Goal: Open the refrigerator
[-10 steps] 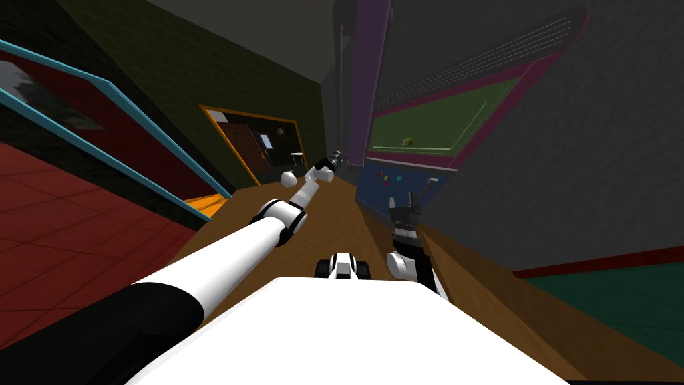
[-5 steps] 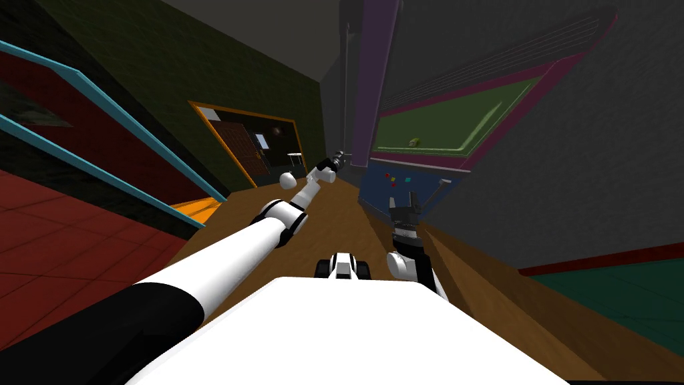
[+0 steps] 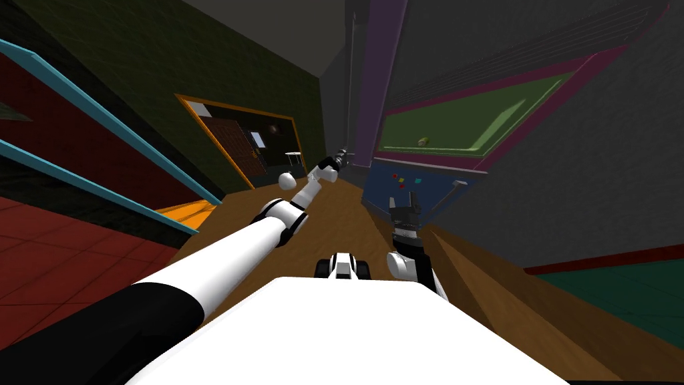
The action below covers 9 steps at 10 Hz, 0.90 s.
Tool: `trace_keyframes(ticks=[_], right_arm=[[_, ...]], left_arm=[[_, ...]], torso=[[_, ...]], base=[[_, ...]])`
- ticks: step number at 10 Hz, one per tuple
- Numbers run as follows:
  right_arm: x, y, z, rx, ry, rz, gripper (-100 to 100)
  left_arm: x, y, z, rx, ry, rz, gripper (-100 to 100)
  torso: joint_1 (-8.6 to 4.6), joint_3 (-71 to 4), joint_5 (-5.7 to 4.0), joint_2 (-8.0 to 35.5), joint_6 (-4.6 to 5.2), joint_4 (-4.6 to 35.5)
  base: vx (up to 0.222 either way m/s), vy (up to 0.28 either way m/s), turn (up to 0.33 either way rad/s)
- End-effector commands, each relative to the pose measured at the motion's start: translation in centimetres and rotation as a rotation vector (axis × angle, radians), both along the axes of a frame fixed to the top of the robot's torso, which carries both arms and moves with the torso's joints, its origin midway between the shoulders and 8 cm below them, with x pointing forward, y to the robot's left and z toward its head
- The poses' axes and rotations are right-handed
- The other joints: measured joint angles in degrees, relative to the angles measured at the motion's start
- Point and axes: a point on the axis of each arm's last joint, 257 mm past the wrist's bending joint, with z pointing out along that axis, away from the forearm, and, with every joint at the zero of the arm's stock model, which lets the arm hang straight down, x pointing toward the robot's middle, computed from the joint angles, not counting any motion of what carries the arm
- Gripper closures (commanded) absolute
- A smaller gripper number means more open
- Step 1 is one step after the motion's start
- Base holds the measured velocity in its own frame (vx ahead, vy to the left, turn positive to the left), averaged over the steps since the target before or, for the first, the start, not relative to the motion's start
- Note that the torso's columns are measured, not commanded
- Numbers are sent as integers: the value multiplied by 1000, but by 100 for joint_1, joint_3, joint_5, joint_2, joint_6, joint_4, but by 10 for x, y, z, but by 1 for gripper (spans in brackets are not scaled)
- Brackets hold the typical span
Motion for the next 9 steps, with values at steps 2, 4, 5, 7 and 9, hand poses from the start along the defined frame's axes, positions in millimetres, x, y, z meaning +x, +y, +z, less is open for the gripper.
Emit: trace_keyframes(ticks=[2,4,5,7,9], right_arm=[[0,0,0,0,0,0,0],[0,0,0,0,0,0,0],[0,0,0,0,0,0,0],[0,0,0,0,0,0,0],[0,0,0,0,0,0,0]], left_arm=[[-6,-3,35,-7,3,-16,-100],[-2,-1,23,3,27,-9,-100],[-1,-1,21,5,33,-8,0],[-1,-1,18,7,39,-7,0],[0,-1,16,8,41,-7,0]], torso=[[14,27,1,34,5,4],[54,14,14,20,16,35],[64,14,18,16,2,20],[77,12,25,12,-13,1],[79,11,25,10,-16,-5]], base=[[-6,-61,71],[-12,-13,30],[0,0,0],[0,0,0],[0,0,0]])
